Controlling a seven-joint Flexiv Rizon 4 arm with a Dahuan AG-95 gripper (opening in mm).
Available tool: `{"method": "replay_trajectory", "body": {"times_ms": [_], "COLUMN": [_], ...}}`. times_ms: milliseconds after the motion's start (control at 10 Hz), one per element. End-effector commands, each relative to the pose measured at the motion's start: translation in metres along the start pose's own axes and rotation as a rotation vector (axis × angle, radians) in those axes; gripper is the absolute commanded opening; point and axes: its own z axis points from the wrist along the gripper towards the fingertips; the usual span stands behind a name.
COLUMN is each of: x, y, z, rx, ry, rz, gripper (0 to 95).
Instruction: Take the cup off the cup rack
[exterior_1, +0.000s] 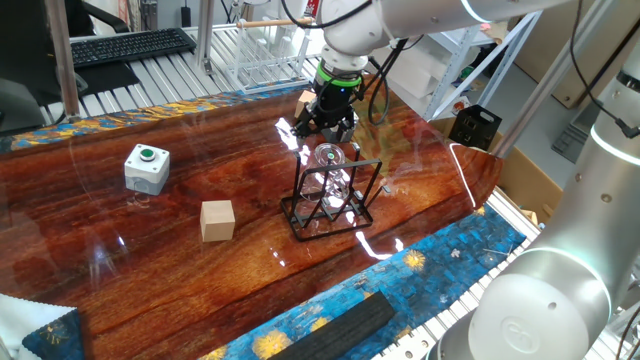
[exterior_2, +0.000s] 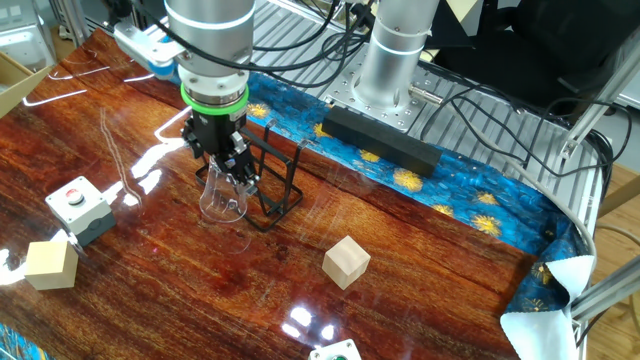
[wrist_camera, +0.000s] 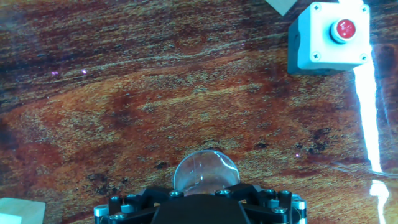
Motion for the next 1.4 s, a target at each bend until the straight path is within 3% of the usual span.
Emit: {"method": "replay_trajectory", "body": {"times_ms": [100,1400], "x": [0.0002,0.0005], "y": [-0.0004,-0.0003], "z": [0.0009,0.0010], "rx": [-0.003,-0.015], "ry": [-0.009,0.000], "rz": [0.001,0.006], "gripper": [95.0,95.0]}}
